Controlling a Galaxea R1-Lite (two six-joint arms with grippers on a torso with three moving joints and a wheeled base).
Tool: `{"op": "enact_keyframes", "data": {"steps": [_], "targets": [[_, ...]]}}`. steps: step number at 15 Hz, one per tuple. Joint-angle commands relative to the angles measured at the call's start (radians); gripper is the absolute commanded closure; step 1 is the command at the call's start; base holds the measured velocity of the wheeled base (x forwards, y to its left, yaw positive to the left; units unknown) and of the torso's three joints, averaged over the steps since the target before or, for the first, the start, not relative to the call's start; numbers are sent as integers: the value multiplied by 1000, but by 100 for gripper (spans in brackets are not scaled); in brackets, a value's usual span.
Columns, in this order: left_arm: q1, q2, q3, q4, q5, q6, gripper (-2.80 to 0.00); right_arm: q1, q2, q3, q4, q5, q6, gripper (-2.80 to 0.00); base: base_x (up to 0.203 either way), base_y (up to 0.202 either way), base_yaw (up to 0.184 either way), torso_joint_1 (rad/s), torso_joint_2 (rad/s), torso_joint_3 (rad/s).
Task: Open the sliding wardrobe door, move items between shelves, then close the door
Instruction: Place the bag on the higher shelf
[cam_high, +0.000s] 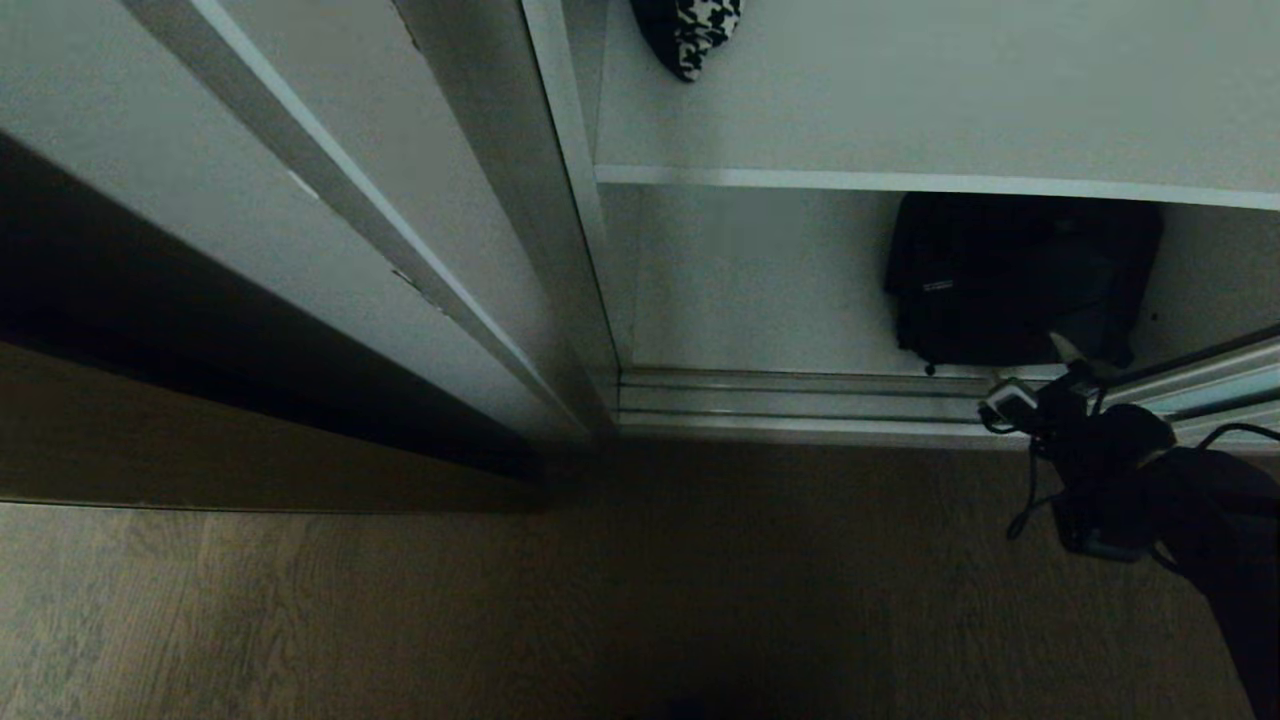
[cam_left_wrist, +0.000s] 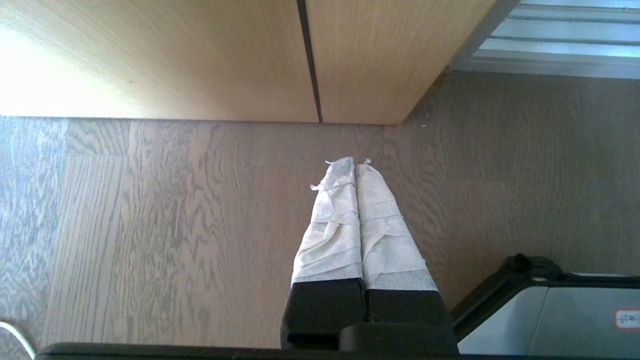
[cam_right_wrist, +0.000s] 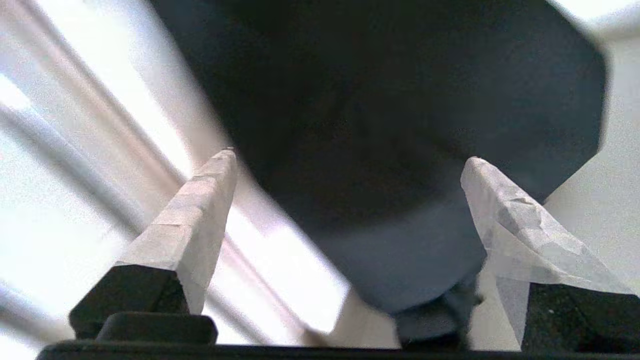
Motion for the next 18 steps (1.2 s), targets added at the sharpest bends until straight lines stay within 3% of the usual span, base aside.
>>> {"op": "enact_keyframes", "data": {"steps": [1, 5, 12, 15, 18], "targets": [[1, 1, 0, 0, 0, 0, 0, -1, 30, -78, 6, 9, -43, -280, 0, 0, 0, 0, 0, 0], [0, 1, 0, 0, 0, 0, 0, -7, 51, -98, 43, 14, -145, -280, 0, 0, 0, 0, 0, 0], [0, 1, 0, 0, 0, 0, 0, -7, 61, -96, 46, -1, -241, -280, 0, 0, 0, 0, 0, 0], [0, 1, 0, 0, 0, 0, 0, -7, 47, -99, 93, -96, -242, -280, 0, 0, 0, 0, 0, 0], [0, 1, 0, 0, 0, 0, 0, -6, 34, -99, 116, -269, -233, -280, 0, 0, 0, 0, 0, 0]]}}
